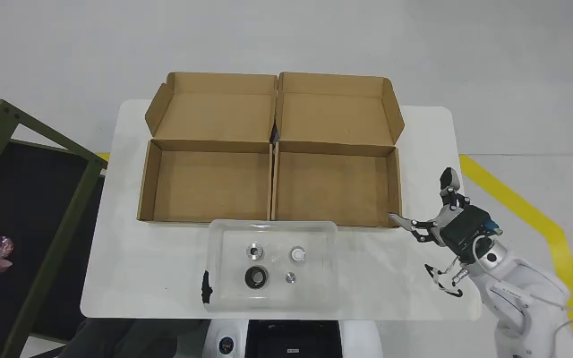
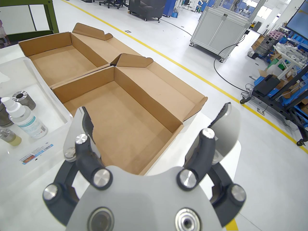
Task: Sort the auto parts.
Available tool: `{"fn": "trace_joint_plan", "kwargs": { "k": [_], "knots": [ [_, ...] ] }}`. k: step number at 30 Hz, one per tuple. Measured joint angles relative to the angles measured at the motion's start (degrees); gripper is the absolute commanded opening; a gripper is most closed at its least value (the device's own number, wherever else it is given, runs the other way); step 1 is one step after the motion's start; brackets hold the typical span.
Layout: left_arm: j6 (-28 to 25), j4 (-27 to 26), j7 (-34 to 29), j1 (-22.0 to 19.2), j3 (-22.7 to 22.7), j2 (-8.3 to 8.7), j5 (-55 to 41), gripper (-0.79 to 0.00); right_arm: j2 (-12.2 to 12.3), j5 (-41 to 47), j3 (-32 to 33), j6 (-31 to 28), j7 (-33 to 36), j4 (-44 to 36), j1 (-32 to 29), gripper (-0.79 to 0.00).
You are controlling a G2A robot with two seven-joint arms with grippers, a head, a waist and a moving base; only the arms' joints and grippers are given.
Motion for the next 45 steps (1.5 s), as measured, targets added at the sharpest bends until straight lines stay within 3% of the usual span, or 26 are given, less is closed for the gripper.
{"fn": "trace_joint_plan", "kwargs": {
  "k": [19, 30, 45],
  "knots": [
    [0.0, 0.0, 0.0, 0.0, 0.0, 0.0, 0.0, 0.0, 0.01, 0.03, -0.15, -0.06, 0.15, 0.05, 0.0, 0.0],
    [0.0, 0.0, 0.0, 0.0, 0.0, 0.0, 0.0, 0.0, 1.09, 2.79, -7.98, -11.4, 12.51, 1.77, 5.9, 0.0],
    [0.0, 0.0, 0.0, 0.0, 0.0, 0.0, 0.0, 0.0, 1.63, 8.66, -24.33, -16.61, 27.66, 1.39, 14.58, 0.0]
  ]
}}
